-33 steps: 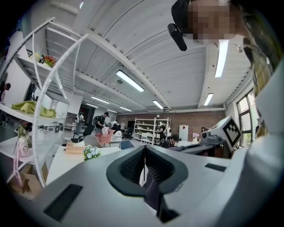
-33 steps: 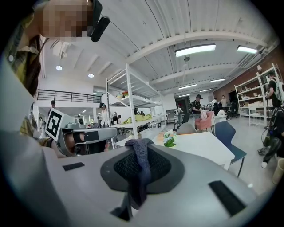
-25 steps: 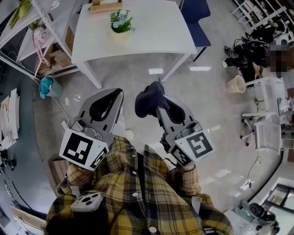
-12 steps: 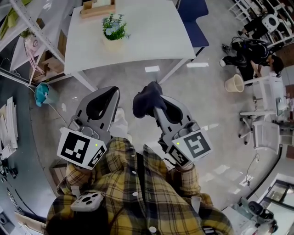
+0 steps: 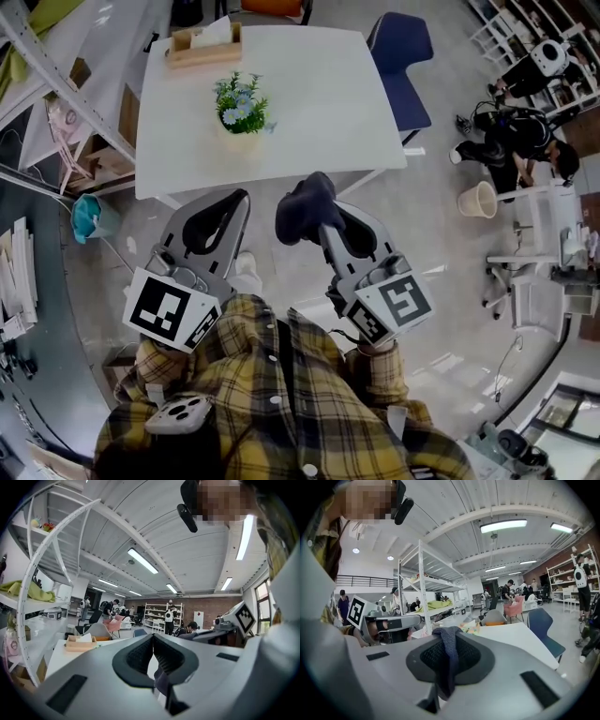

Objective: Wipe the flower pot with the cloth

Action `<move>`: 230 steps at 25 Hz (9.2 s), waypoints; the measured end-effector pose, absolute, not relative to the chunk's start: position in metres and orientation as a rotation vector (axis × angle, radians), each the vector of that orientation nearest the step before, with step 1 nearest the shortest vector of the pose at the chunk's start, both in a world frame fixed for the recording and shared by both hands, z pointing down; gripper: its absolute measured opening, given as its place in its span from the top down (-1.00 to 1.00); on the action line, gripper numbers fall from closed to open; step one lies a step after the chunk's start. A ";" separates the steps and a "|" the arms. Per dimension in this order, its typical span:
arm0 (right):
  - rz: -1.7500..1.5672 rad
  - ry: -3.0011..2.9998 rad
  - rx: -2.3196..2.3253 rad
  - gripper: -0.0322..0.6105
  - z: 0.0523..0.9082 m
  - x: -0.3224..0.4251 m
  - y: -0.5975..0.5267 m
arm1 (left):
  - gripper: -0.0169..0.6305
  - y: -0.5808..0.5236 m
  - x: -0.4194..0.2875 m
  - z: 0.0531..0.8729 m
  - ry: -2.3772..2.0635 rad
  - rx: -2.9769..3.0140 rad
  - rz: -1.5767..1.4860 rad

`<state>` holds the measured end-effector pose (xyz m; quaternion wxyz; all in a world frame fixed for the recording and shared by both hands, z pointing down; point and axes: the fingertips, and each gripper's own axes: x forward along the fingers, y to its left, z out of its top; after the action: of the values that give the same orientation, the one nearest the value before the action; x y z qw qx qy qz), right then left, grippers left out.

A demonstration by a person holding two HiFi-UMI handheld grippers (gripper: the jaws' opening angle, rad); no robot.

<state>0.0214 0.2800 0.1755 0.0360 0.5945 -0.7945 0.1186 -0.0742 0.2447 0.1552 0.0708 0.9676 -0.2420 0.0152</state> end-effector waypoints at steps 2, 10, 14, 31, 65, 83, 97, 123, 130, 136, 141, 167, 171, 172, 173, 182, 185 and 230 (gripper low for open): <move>0.363 -2.436 1.830 0.86 0.176 0.023 0.261 | 0.92 0.227 -0.075 0.158 -0.728 2.904 0.051; 0.363 -2.395 1.874 0.86 0.172 0.034 0.204 | 0.92 0.171 -0.081 0.171 -0.728 2.874 0.080; 0.386 -2.372 1.874 0.86 0.177 0.047 0.188 | 0.92 0.158 -0.084 0.180 -0.759 2.839 0.100; 0.336 -2.570 1.561 0.86 0.171 0.117 0.030 | 0.92 0.030 -0.040 0.170 -1.206 2.716 0.039; 0.532 -2.609 1.061 0.86 0.283 0.099 -0.072 | 0.91 0.011 -0.065 0.289 -1.582 2.306 0.257; 0.646 -2.577 0.958 0.86 0.358 0.058 -0.092 | 0.15 0.029 -0.048 0.417 -1.328 2.324 0.470; 0.757 -2.543 0.838 0.86 0.397 0.044 -0.089 | -0.15 0.007 -0.034 0.435 -1.337 2.381 0.469; 0.963 -2.500 0.651 0.86 0.437 0.018 -0.071 | -0.28 -0.012 -0.036 0.437 -1.306 2.486 0.507; 0.975 -2.473 0.691 0.86 0.439 0.025 -0.097 | -0.28 -0.027 -0.029 0.435 -1.156 2.576 0.542; 0.940 -2.458 0.592 0.86 0.439 0.031 -0.115 | -0.28 -0.035 -0.020 0.435 -0.970 2.662 0.594; 0.835 -2.450 0.436 0.86 0.440 0.034 -0.120 | -0.28 -0.030 -0.010 0.443 -0.725 2.734 0.632; 0.726 -2.356 -0.205 0.86 0.442 0.037 -0.113 | -0.28 -0.020 0.049 0.443 0.084 2.907 0.793; 0.703 -2.366 -0.157 0.86 0.437 0.038 -0.109 | -0.28 -0.014 0.032 0.440 -0.220 2.857 0.721; 0.699 -2.370 -0.145 0.86 0.437 0.039 -0.108 | -0.28 -0.011 0.028 0.441 -0.309 2.839 0.716; 0.697 -2.375 -0.135 0.86 0.438 0.039 -0.108 | -0.28 -0.006 0.026 0.444 -0.391 2.817 0.719; 0.707 -2.417 -0.024 0.86 0.440 0.041 -0.108 | -0.27 0.028 0.037 0.459 -0.954 2.517 0.732; 0.704 -2.419 -0.004 0.86 0.440 0.042 -0.104 | -0.27 0.027 0.044 0.453 -1.066 2.448 0.627; 0.825 -2.402 0.046 0.86 0.450 0.081 -0.130 | -0.27 -0.052 0.069 0.456 0.738 2.877 1.062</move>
<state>0.0814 -0.1303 0.4504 0.2961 0.0174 -0.9032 0.3103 0.0687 -0.0520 0.4557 -0.0063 0.9121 0.2340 0.3366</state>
